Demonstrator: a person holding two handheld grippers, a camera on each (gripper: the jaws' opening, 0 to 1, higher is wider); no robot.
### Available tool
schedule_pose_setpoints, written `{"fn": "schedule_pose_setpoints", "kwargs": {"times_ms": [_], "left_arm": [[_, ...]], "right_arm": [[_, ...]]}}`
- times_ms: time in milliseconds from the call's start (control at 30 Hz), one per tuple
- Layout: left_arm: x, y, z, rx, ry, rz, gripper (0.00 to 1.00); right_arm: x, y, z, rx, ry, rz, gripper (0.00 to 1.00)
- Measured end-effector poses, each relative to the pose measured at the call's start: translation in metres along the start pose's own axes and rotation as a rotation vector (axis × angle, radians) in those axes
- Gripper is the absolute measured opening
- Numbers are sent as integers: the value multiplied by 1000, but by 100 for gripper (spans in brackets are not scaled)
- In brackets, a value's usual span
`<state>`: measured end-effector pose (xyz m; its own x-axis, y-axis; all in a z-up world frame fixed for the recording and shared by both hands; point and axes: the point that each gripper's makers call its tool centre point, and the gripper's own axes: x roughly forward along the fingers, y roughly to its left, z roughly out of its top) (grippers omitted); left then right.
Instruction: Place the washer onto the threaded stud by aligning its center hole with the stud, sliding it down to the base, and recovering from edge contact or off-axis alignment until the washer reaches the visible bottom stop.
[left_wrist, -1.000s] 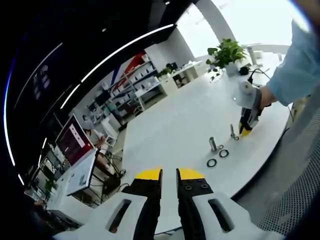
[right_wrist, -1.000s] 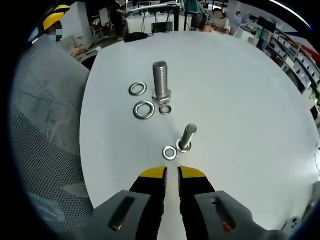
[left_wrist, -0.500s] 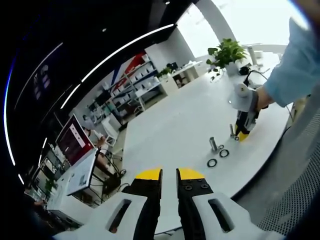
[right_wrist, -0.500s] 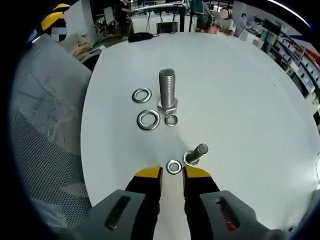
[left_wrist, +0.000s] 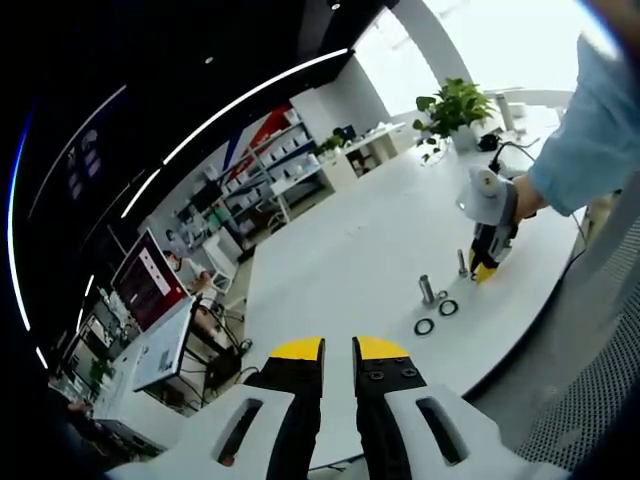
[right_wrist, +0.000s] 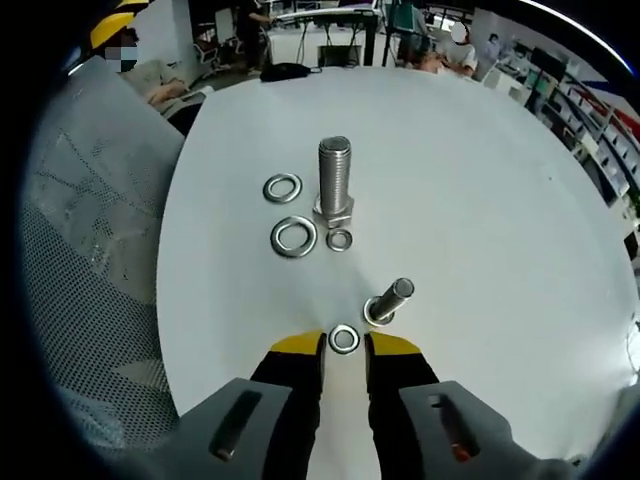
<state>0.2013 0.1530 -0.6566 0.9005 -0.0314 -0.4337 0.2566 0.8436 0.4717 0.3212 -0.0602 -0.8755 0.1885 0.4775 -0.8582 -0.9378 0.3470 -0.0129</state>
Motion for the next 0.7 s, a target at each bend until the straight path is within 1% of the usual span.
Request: {"fn": "schedule_pose_setpoints", "kwargs": {"times_ms": [267, 400, 500, 700], "left_arm": [[0, -1, -1, 4, 3, -4, 9], [0, -1, -1, 6, 4, -5, 9], [0, -1, 0, 6, 4, -4, 9], [1, -2, 0, 9, 4, -8, 9]], "right_arm": [[1, 0, 1, -19, 5, -5, 17], [1, 0, 2, -34, -1, -8, 15], [1, 0, 2, -23, -7, -9, 14], [-2, 0, 1, -42, -2, -15, 14]]}}
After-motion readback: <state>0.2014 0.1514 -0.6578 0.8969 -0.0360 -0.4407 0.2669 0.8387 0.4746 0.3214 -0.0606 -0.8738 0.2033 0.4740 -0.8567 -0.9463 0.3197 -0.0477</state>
